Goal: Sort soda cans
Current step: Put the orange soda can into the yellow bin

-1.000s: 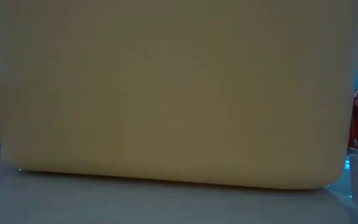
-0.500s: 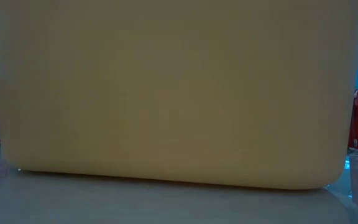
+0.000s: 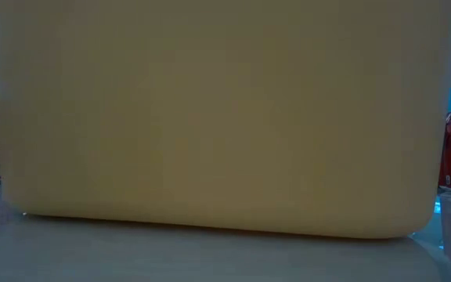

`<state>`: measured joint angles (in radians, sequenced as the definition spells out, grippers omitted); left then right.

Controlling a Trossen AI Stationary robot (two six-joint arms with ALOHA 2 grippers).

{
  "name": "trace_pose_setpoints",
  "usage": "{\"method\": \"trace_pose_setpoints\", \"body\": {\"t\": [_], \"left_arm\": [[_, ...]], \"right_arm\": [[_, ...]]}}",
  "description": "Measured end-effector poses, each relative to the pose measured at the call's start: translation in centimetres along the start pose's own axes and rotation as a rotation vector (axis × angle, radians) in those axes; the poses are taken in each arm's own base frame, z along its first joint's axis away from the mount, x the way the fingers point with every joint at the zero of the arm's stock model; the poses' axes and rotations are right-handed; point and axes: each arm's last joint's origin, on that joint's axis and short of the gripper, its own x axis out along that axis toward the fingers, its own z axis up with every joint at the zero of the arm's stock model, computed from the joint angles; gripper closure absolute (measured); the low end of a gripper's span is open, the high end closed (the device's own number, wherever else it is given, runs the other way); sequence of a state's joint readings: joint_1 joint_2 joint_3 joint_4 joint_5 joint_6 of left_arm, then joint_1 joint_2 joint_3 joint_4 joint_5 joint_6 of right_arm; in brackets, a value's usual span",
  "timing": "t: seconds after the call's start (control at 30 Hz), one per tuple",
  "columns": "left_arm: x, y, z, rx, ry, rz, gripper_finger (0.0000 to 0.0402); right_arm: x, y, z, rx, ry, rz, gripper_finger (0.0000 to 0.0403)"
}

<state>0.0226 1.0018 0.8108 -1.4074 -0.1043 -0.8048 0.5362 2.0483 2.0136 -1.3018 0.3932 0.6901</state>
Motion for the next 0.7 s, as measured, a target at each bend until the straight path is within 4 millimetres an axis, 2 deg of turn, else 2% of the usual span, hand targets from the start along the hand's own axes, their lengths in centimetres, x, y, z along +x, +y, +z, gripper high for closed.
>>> {"method": "trace_pose_setpoints", "body": {"t": [0.27,0.37,0.47,0.6,0.7], "left_arm": [[2.0,-1.2,1.9,0.085,0.155,0.072,0.0051],[2.5,-1.5,2.3,0.125,0.181,0.085,0.0066],[2.6,-1.6,2.4,0.142,0.186,0.090,0.0097],[2.3,-1.9,2.5,0.167,0.154,0.073,0.0100],[1.1,-2.4,2.9,0.184,0.081,0.025,0.0100]], "right_arm": [[0.0,0.0,0.0,-0.002,-0.002,-0.009,0.0031],[0.0,-0.1,-0.1,-0.003,0.001,-0.010,0.0031],[0.0,-0.1,-0.1,-0.016,0.003,-0.012,0.0031],[0.0,-0.5,-0.6,-0.031,0.052,-0.053,0.0031],[-0.3,-1.0,-1.1,-0.011,0.097,-0.098,0.0031]]}}
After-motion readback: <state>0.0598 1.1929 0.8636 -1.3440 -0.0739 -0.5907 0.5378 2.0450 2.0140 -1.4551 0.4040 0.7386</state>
